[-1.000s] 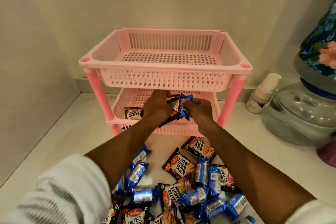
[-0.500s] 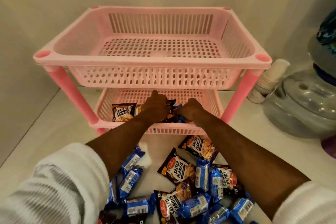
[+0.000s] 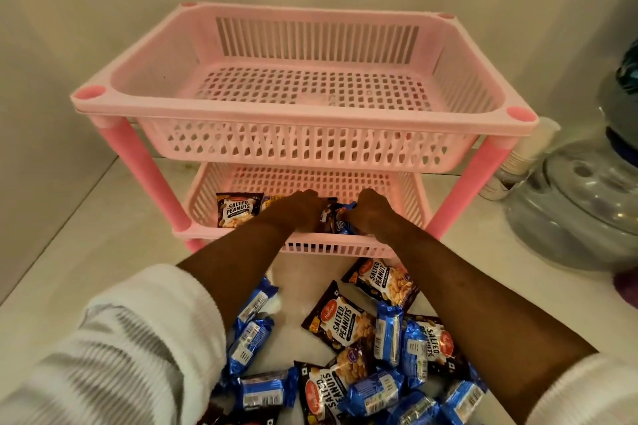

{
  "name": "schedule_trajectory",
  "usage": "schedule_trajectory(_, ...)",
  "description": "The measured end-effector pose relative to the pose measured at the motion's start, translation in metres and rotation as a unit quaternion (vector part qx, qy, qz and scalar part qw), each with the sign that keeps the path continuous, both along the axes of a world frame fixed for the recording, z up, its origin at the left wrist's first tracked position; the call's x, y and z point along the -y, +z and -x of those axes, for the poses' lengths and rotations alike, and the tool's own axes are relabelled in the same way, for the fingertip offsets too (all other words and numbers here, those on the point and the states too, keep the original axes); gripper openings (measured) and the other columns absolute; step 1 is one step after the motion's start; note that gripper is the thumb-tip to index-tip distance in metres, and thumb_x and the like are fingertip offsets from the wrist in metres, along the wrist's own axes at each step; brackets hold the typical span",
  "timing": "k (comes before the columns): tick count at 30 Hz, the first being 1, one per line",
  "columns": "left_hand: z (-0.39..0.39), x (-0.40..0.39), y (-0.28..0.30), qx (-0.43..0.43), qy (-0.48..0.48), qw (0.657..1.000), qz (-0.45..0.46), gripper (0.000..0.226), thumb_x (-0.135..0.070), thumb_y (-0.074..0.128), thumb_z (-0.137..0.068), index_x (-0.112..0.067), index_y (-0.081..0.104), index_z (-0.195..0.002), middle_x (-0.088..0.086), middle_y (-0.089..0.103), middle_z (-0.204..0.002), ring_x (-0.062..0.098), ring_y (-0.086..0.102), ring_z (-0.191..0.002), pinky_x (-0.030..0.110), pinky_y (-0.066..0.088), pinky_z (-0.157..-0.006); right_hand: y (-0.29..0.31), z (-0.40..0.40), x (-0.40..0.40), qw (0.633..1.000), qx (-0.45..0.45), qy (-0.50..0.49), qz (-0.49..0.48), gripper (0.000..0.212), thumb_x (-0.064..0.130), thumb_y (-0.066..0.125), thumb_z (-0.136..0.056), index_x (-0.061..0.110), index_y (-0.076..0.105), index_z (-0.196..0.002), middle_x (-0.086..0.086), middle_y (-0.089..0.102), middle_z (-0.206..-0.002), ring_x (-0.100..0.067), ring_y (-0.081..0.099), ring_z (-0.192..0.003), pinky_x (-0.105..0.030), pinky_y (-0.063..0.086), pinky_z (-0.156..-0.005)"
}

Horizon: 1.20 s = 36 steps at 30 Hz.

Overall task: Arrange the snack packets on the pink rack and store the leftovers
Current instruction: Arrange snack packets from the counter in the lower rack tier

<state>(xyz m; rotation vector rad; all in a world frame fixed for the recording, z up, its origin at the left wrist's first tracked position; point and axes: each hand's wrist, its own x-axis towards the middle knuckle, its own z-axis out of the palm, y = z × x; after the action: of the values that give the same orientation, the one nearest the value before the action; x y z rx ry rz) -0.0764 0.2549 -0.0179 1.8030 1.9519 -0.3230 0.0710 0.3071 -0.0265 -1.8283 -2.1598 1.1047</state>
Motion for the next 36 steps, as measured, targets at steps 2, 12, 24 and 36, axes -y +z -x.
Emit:
schedule_trajectory(2,-0.002,0.001,0.000,-0.046,-0.010,0.999,-0.003,0.069,-0.042,0.059,-0.094,-0.020,0.030,-0.153,0.011,0.029,-0.155,0.032,0.032,-0.139,0.045,0.033,-0.114,-0.001,0.000,-0.001,1.000,0.006,0.003,-0.001,0.050,0.032,0.077,-0.086,0.006,0.056,-0.122,-0.014,0.064,-0.119,-0.028,0.062,-0.104,-0.029,0.041,-0.067)
schedule_trajectory(12,0.004,0.002,0.001,-0.051,-0.010,0.997,-0.060,0.071,-0.055,0.067,-0.083,-0.017,0.047,-0.140,0.011,0.029,-0.148,0.032,0.028,-0.135,0.046,0.035,-0.109,-0.002,-0.004,-0.003,0.999,0.032,0.014,-0.024,0.048,0.036,0.078,-0.083,0.008,0.058,-0.116,-0.012,0.066,-0.115,-0.026,0.063,-0.100,-0.024,0.037,-0.056)
schedule_trajectory(24,-0.042,0.080,0.038,0.043,0.061,0.947,-0.314,0.044,-0.036,0.058,-0.093,-0.022,0.052,-0.134,0.005,0.050,-0.128,0.026,0.042,-0.121,0.038,0.042,-0.097,0.032,-0.049,0.065,0.960,-0.161,0.020,-0.227,0.033,0.028,0.070,-0.089,0.014,0.063,-0.119,-0.003,0.066,-0.115,-0.019,0.063,-0.107,-0.040,0.053,-0.094)
schedule_trajectory(36,-0.110,0.174,-0.047,0.107,0.208,0.951,-0.202,0.041,-0.042,0.057,-0.088,-0.018,0.057,-0.121,0.010,0.052,-0.119,0.030,0.051,-0.113,0.038,0.047,-0.089,-0.019,-0.144,0.151,0.976,0.023,0.061,-0.209,0.029,0.051,0.065,-0.084,0.026,0.067,-0.100,0.003,0.065,-0.103,-0.020,0.066,-0.093,-0.033,0.054,-0.075)
